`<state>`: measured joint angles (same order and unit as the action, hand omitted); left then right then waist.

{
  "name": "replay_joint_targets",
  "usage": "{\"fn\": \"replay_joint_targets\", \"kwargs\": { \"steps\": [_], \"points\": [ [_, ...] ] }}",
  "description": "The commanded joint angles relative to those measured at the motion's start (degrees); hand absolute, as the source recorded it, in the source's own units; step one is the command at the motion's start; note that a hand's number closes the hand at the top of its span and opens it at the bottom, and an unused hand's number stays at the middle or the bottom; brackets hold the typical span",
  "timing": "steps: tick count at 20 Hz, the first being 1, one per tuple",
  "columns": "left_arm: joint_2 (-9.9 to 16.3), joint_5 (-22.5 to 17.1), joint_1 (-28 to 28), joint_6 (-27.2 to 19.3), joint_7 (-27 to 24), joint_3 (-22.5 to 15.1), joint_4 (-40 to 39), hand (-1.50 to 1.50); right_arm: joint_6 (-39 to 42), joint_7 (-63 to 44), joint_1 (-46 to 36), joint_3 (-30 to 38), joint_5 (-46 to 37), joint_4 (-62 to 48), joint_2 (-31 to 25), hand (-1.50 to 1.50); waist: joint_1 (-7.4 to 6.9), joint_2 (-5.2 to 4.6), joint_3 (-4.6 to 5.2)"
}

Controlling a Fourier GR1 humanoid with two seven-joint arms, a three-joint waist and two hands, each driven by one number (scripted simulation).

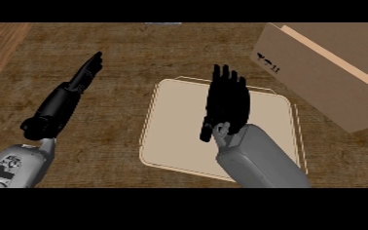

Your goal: Pick the tomato from the tray and place it in the cardboard box

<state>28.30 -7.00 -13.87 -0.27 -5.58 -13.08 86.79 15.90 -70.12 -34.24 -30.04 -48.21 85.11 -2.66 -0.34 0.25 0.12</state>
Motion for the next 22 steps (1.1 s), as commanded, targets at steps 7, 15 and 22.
{"fn": "replay_joint_targets", "kwargs": {
  "steps": [7, 15, 22],
  "points": [
    [-1.0, 1.7, 2.6, -0.1, -2.3, 0.6, 1.1, 0.00, 5.1, -9.3, -0.7, 3.6, -3.6, -7.0, 2.6, -1.50, -0.14, -0.13, -0.07],
    [-3.6, 3.1, 0.1, 0.4, -0.7, 1.0, -0.8, 0.00, 1.2, -6.5, 1.8, 2.7, -2.7, -8.9, 2.6, -1.50, 0.05, -0.30, -0.09],
    [-3.3, 3.4, -0.1, 0.6, 3.0, 1.7, 2.5, 0.00, 0.9, -7.0, 8.0, 1.7, -7.0, -7.2, 2.6, -1.50, 0.46, -0.05, -0.11]
  ]
}}
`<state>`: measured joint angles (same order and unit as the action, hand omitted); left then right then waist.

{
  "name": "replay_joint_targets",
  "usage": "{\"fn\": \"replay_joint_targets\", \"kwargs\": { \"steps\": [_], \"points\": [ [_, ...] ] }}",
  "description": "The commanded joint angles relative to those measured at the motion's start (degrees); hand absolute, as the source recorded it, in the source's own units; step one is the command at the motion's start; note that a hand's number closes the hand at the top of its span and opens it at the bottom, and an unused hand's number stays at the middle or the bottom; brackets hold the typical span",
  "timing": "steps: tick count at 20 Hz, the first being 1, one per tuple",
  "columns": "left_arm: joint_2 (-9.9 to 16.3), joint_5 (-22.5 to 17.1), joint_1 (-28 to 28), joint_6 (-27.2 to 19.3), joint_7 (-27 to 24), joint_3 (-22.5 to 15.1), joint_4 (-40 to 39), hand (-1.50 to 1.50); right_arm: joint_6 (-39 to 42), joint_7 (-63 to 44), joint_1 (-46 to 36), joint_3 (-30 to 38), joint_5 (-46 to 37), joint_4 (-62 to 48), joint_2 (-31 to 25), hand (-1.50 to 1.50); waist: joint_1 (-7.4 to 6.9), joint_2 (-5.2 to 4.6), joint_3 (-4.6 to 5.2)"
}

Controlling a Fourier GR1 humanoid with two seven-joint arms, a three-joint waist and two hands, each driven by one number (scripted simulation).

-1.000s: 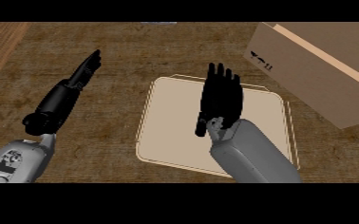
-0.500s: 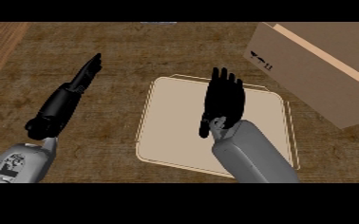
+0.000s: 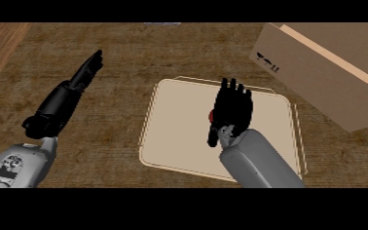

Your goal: Pick the tomato from the tray and place it in the cardboard box

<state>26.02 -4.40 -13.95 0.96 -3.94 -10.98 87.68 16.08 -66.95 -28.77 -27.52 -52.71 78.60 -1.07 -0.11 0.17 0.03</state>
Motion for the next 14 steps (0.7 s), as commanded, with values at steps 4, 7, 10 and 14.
{"fn": "replay_joint_targets", "kwargs": {
  "steps": [4, 7, 10, 14],
  "points": [
    [-1.3, 1.4, 0.6, 0.8, -2.0, 0.6, -2.2, 0.00, 0.4, -9.0, 1.7, 1.4, -1.6, -1.4, 1.0, -1.50, 0.11, -0.15, 0.00],
    [-1.7, 1.4, 1.0, 1.9, -0.9, 0.9, -0.1, 0.00, -1.5, -8.3, 4.5, -0.9, -1.2, -0.5, 1.0, -1.50, -0.05, -0.10, -0.02],
    [-2.5, 3.0, 3.3, 2.5, -3.6, 2.2, -1.2, 0.00, -0.8, 0.6, 1.3, 1.6, -3.3, -5.7, 1.0, 1.50, -0.14, -0.19, -0.02],
    [-1.1, 0.5, 1.0, 5.4, 0.5, 4.9, 1.2, 0.00, -0.5, 3.5, 4.4, -1.9, -8.7, -2.3, -0.7, 1.50, 0.04, -0.06, -0.03]
  ]
}}
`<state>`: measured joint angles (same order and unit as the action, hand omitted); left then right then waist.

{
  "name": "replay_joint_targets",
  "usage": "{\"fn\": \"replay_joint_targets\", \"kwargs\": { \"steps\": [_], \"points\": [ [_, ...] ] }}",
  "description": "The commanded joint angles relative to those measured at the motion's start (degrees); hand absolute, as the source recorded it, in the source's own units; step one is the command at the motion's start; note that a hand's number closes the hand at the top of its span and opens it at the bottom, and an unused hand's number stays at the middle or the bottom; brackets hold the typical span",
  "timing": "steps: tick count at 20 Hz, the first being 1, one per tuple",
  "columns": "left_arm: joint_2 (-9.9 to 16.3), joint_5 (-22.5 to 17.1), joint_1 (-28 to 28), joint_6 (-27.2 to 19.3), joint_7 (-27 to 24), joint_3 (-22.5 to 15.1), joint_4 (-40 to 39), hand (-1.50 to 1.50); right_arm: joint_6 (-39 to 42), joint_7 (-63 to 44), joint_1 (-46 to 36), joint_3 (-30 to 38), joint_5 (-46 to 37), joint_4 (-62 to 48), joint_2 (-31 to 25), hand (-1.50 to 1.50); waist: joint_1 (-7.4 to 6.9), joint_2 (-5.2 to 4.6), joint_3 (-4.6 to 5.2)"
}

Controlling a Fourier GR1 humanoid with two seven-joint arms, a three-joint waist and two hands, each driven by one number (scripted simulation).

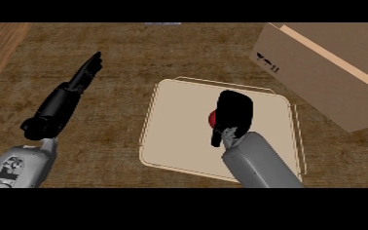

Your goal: Pick the tomato from the tray and place it in the cardboard box

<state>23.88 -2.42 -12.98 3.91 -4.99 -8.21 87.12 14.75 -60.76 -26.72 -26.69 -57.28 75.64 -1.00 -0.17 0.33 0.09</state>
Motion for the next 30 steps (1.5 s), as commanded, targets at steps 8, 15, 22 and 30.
{"fn": "replay_joint_targets", "kwargs": {
  "steps": [8, 15, 22, 30],
  "points": [
    [-2.9, 2.7, -1.3, 0.4, 2.2, 0.5, 1.3, 0.00, -1.0, 14.2, -5.5, -0.9, -4.2, -4.2, -0.7, 1.50, -0.57, -0.44, -0.14],
    [-2.7, 1.8, -2.0, 2.3, 0.4, 0.7, -1.2, 0.00, -5.0, 47.7, -11.1, 0.1, 5.9, -6.3, -6.7, 1.50, -1.56, -1.15, -0.20],
    [-4.6, 4.4, -1.2, 0.3, -0.1, 0.7, -2.2, 0.00, -7.2, 53.1, -20.1, 3.5, 2.6, -3.4, -9.5, 1.50, -0.02, -0.39, -0.08],
    [-3.1, 3.2, -0.3, 1.6, 2.9, 2.6, 2.4, 0.00, -9.5, 40.2, -22.2, 18.5, 4.8, 3.4, -10.7, 1.50, 0.07, -0.07, -0.15]
  ]
}}
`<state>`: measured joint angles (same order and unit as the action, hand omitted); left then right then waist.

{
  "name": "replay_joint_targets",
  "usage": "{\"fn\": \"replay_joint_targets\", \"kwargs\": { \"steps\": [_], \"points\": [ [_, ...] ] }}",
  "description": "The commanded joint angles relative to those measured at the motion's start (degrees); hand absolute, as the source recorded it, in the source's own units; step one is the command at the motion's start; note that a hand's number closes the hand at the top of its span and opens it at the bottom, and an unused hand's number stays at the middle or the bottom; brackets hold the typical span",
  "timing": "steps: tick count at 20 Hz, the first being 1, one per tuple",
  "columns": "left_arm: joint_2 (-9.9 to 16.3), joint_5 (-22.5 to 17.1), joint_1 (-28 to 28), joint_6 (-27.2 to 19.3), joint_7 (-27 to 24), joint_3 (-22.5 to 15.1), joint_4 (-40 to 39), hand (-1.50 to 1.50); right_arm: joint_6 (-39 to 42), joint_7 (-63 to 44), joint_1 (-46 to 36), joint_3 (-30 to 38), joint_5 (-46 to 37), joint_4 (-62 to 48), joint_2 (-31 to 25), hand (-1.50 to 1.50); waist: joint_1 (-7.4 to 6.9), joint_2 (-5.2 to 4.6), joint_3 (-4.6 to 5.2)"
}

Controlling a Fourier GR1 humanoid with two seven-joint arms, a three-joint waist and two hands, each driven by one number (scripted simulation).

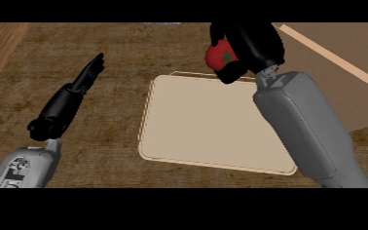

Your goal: Pick the tomato from the tray and place it in the cardboard box

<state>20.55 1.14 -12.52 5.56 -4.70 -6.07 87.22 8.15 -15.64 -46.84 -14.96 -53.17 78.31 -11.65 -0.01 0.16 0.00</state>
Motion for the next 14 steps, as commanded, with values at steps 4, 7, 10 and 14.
{"fn": "replay_joint_targets", "kwargs": {
  "steps": [4, 7, 10, 14],
  "points": [
    [1.6, -0.9, -1.1, 2.1, 0.6, 1.8, 0.2, 0.00, -5.1, -7.4, -4.0, 14.3, 1.6, -1.8, -3.1, 1.50, -0.18, -0.25, 0.01],
    [-0.3, 0.2, 0.6, 1.4, 0.2, 0.5, 0.9, 0.00, -5.4, -7.6, -7.2, 18.3, 2.2, -6.5, -5.0, 1.50, -0.57, -0.30, 0.01],
    [-1.5, 1.2, -1.0, 0.4, 0.5, 0.6, 0.5, 0.00, -6.4, -5.3, -6.4, 22.0, 3.5, -8.8, -8.6, 1.50, -0.20, -0.30, 0.00],
    [-1.4, 1.4, 0.9, 1.4, 1.4, 0.5, 2.9, 0.00, -10.3, 0.6, -9.7, 24.9, 2.3, -21.3, -12.9, 1.50, -1.05, -0.46, 0.00]
  ]
}}
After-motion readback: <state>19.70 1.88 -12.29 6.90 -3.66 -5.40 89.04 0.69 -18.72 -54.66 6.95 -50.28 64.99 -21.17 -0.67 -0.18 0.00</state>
